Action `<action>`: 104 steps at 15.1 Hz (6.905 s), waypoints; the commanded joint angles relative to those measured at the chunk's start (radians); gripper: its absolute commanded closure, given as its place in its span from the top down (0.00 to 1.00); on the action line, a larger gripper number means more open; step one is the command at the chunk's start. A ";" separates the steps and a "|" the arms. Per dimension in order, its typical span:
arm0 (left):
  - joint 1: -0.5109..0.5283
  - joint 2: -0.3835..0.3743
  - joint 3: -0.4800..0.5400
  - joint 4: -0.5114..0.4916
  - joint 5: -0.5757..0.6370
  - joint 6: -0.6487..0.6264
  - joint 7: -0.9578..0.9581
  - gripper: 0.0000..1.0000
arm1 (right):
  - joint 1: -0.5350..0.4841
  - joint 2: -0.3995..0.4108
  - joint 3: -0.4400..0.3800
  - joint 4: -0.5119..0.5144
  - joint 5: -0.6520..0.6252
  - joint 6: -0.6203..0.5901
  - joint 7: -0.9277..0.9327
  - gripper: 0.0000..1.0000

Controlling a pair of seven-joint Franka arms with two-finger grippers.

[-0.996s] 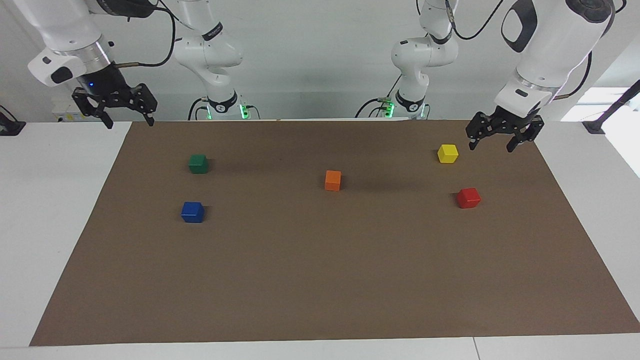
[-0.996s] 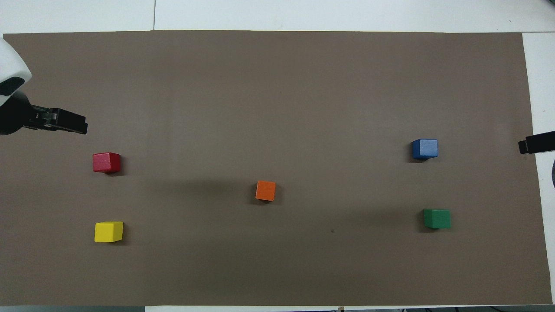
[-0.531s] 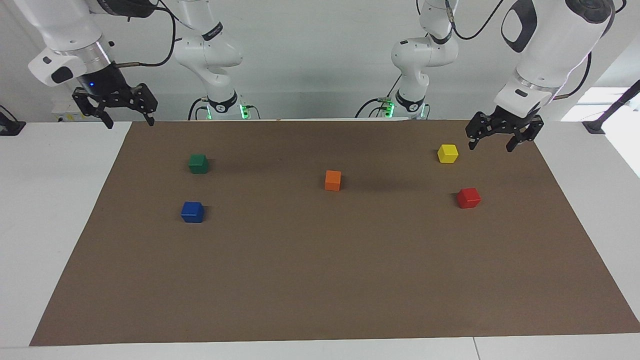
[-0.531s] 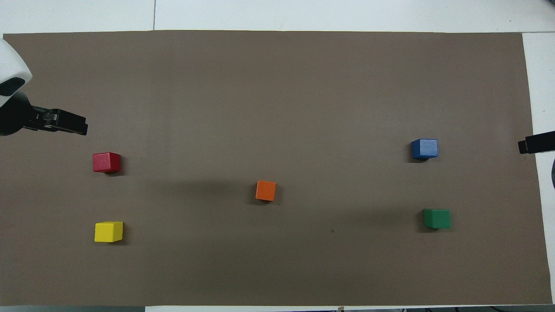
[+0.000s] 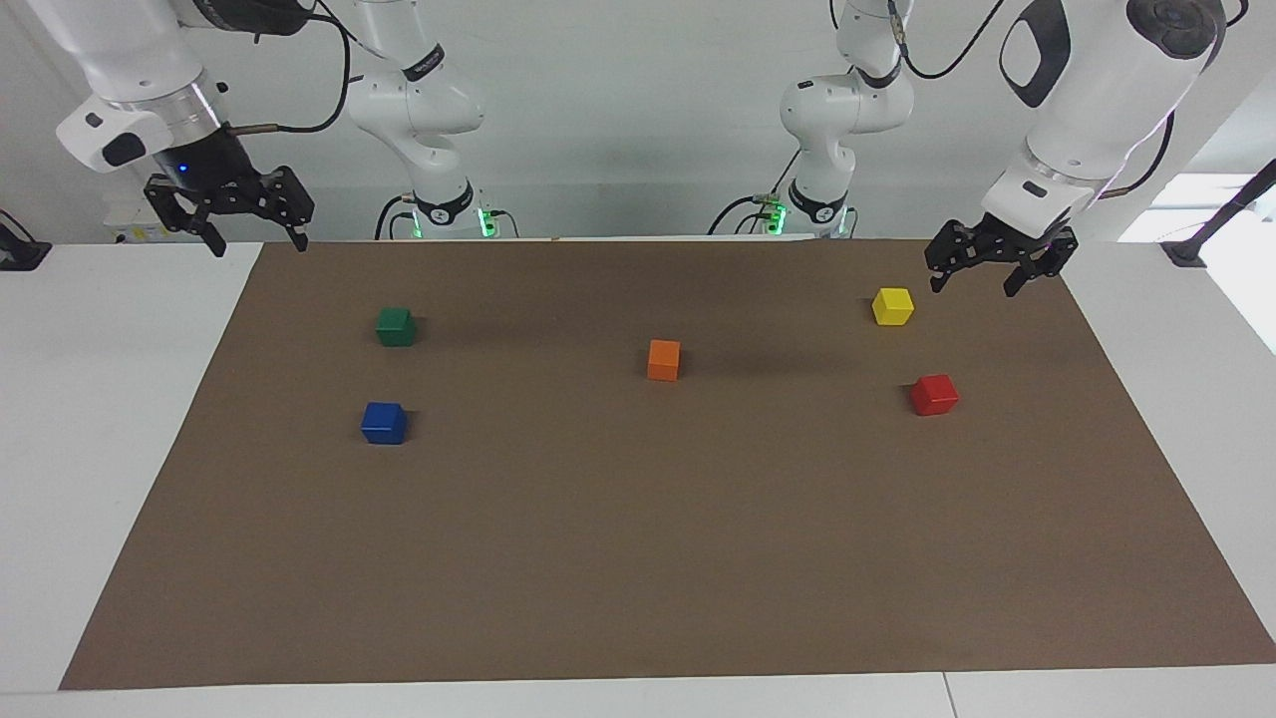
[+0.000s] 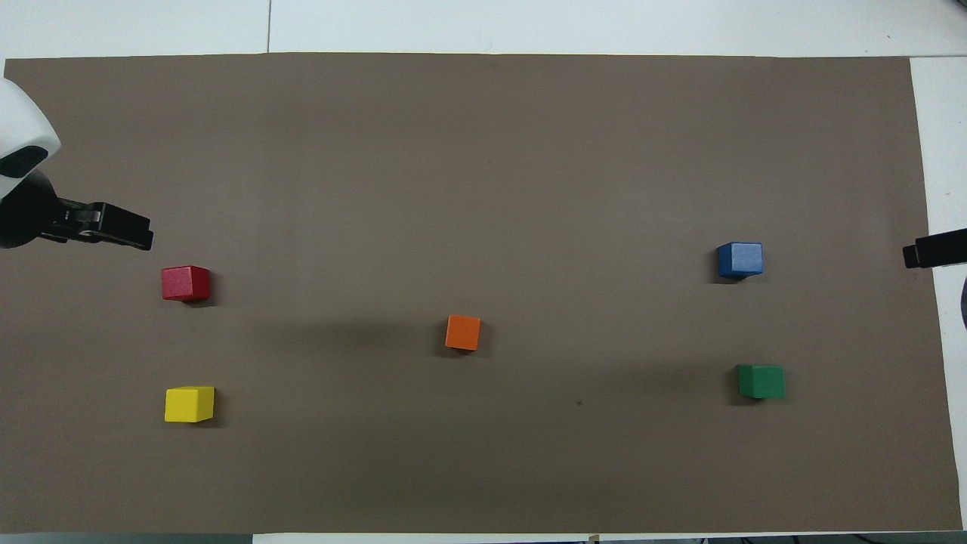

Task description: Transfer red block to right arm and stack on blue block

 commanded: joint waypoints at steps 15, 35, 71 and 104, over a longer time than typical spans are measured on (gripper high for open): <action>0.110 0.043 0.008 -0.647 -0.009 0.786 0.070 1.00 | -0.023 -0.022 0.011 -0.021 -0.001 -0.010 -0.021 1.00; 0.029 -0.061 -0.030 -0.202 -0.238 0.037 -0.459 0.00 | -0.053 -0.052 0.020 -0.232 0.398 0.096 -0.070 1.00; -0.762 -0.206 -0.070 -0.554 -0.821 0.964 -1.985 0.00 | 0.124 0.239 0.024 -0.892 1.853 -0.515 -1.007 1.00; -0.406 -0.267 -0.056 -0.504 -0.755 0.650 -1.760 1.00 | 0.151 0.261 0.017 -0.825 1.829 -0.343 -1.060 0.00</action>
